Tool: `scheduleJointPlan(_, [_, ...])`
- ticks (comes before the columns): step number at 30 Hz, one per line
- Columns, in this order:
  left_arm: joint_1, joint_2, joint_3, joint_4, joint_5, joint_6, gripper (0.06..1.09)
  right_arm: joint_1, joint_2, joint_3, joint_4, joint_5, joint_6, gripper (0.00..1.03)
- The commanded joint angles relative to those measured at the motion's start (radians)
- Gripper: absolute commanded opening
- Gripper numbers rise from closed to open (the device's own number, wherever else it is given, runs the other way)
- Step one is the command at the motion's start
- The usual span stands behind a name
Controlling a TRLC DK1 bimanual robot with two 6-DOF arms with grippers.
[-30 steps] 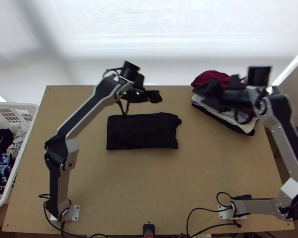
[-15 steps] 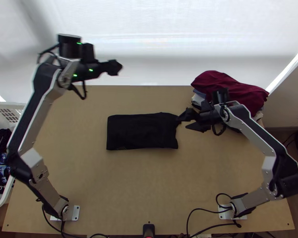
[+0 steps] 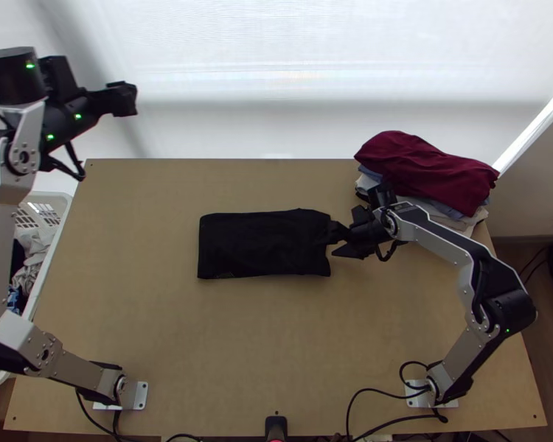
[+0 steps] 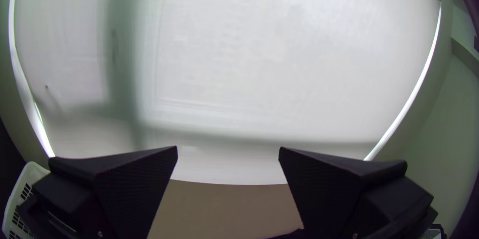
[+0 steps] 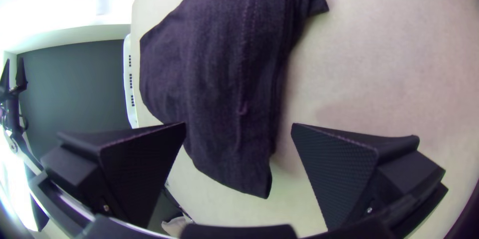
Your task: Fold the t-shirt
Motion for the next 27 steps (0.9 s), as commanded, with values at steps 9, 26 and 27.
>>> scheduleJointPlan(9, [0.064,-0.067,-0.024,-0.014,0.000,0.033,1.05,0.063,0.130,0.074,0.066,-0.009,0.002,0.99])
scheduleJointPlan(26, [0.122,-0.096,-0.023,-0.036,0.000,0.060,1.05,0.232,0.305,0.320,0.098,0.020,0.119,0.99])
scheduleJointPlan(27, [0.122,-0.098,-0.023,-0.036,0.000,0.060,1.05,0.240,0.305,0.321,0.096,0.020,0.123,0.98])
